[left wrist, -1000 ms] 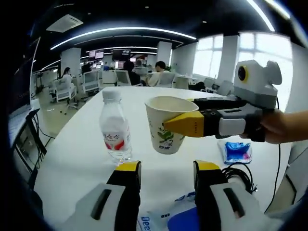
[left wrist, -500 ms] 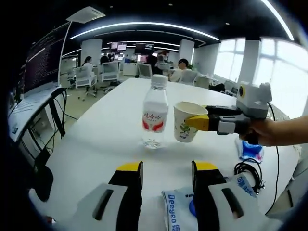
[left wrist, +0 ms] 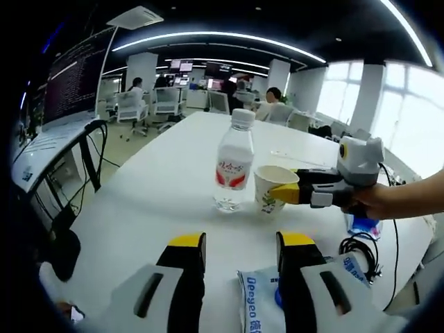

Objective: Arrange the tabletop items into an orderly group along one side of the table until the central work area is clear of visible clutter.

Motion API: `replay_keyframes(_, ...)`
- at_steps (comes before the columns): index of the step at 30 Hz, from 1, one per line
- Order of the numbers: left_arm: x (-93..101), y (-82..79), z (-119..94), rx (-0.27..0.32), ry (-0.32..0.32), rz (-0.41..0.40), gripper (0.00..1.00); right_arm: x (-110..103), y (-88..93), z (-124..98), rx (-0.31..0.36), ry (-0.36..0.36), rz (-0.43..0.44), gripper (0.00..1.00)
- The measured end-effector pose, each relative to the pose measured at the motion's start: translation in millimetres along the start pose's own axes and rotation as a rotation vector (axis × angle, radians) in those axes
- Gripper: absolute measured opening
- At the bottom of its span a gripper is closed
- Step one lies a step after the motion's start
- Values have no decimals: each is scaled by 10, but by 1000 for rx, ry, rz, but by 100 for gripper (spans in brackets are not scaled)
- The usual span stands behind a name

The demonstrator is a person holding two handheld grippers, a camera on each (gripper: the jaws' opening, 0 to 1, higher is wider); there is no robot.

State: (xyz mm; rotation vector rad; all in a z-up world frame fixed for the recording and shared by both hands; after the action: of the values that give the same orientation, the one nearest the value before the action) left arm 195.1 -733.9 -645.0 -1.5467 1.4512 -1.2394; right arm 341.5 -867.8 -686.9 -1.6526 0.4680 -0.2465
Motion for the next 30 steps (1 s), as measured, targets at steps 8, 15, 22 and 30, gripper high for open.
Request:
replay_keyframes(8, -17, 23, -24, -14, -7, 4, 36, 5, 30, 18, 1, -22, 4, 36)
replay_keyframes(15, -10, 21, -34, -15, -12, -2, 36, 6, 78, 34, -22, -31, 11, 36)
replay_keyframes(22, -4, 40, -50, -17, -10, -14, 36, 3, 142, 0, -56, -32, 25, 36)
replay_keyframes(30, 31, 35, -37, -21, 4, -31, 41, 13, 76, -46, -39, -16, 42, 54)
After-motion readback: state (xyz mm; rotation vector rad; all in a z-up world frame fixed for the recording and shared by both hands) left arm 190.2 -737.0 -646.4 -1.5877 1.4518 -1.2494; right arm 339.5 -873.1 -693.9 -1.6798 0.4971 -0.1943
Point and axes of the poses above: the point that each gripper's makers call its tool centre point, and the gripper's own axes: z roughly forward along the fingers, x roughly to its right, y roughly out of its underside, the point moved 5 cm from there along -z, roughly backward along the fingers, and after that the axes turned 11 degrees about x, right-handed, at the moved point
